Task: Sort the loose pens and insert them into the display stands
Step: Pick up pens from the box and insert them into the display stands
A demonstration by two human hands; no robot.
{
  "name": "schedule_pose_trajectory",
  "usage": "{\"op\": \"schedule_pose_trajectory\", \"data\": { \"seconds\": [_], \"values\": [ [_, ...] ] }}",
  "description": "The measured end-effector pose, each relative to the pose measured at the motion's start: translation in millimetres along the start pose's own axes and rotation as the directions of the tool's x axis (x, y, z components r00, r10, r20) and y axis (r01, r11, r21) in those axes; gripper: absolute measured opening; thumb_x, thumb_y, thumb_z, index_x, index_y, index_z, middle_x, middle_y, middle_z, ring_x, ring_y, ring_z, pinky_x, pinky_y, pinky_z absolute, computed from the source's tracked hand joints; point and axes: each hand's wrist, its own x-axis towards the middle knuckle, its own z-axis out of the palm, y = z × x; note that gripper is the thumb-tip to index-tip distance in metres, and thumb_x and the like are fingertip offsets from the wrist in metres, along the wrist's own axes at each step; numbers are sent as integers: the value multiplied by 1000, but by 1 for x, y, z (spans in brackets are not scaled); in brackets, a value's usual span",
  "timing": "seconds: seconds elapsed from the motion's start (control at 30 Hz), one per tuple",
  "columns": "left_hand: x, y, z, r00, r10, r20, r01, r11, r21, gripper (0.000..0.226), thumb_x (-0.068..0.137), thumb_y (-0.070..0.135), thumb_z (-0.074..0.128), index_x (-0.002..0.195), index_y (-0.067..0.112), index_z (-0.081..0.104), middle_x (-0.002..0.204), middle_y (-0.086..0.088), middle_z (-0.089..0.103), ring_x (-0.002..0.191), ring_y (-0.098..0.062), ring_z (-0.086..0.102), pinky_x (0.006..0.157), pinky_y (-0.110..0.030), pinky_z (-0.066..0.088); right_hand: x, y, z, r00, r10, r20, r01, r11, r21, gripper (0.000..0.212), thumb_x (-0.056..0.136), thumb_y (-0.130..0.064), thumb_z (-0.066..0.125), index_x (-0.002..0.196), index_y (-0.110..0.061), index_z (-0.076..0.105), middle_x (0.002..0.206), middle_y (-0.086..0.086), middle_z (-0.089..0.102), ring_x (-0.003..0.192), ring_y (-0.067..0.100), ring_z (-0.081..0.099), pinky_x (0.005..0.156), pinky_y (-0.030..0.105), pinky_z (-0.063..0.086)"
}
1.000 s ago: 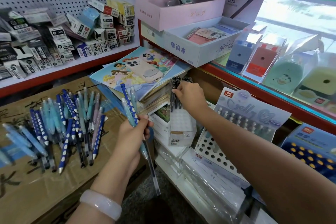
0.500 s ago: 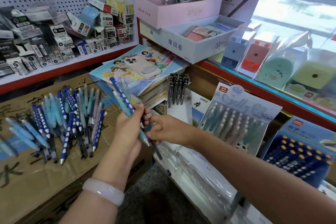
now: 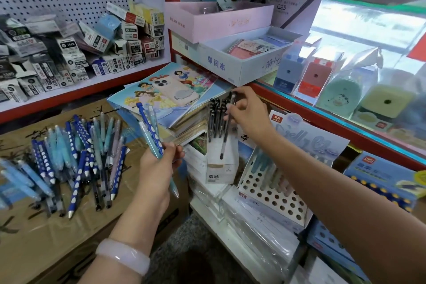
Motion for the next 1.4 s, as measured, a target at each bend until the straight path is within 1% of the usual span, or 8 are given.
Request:
{"op": "schedule_pose_trajectory", "data": {
  "seconds": [0.1,0.2,0.4,0.77,0.93,1.13,1.27,1.4],
  "values": [
    [0,1,1,1000,-3,4,3,1000,-20,16,95,4,45,83,11,51,77,-6,60,70,-16,59,72,-26,50,5,9,10,982,-95,-164,66,982,-177,19,93,-17,55,113,-15,53,86,10,70,82,20,67,76,35,52],
    [-1,2,0,1000,-8,12,9,1000,-29,15,95,5,45,83,12,51,77,-6,60,71,-16,59,74,-27,50,7,20,20,972,-120,-200,63,961,-268,25,95,-20,53,119,-12,52,86,7,70,81,21,65,76,35,51],
    [4,-1,-1,1000,2,18,-2,1000,11,10,95,6,46,87,10,52,77,-5,61,73,-16,60,71,-24,51,11,39,30,977,-119,-174,46,925,-377,20,98,-24,44,113,-11,48,92,12,67,84,28,65,74,46,54],
    [7,-2,0,1000,3,19,-4,1000,29,14,95,6,46,84,11,52,76,-4,61,72,-15,60,74,-26,50,15,33,33,973,-218,-82,147,848,-510,21,100,-21,40,115,-8,46,95,17,66,84,32,61,73,44,51],
    [5,-1,1,1000,-1,18,0,999,45,15,95,7,46,83,12,53,77,-5,60,73,-16,59,75,-28,51,16,36,33,987,-145,-70,87,846,-527,20,100,-23,40,113,-10,45,92,16,63,82,31,58,70,42,50],
    [2,-2,0,996,-49,69,38,989,142,14,94,17,52,81,11,51,63,-3,49,40,-6,41,38,-17,37,18,45,41,999,-18,-38,-5,845,-535,19,97,-21,48,97,-3,52,90,20,65,81,34,62,72,45,53],
    [-1,-1,2,986,-81,143,65,992,111,20,95,25,47,86,9,53,59,-1,43,36,-5,34,36,-17,29,17,41,39,999,34,-36,-49,824,-564,22,94,-25,55,93,-3,56,89,16,66,82,31,63,75,41,53],
    [-5,2,6,980,-97,173,88,994,59,16,98,24,41,87,12,43,58,-1,42,35,-6,30,35,-16,26,1,26,34,995,-2,-97,-38,913,-406,22,93,-34,55,93,-12,54,79,6,65,71,18,59,68,33,50]
  ]
}}
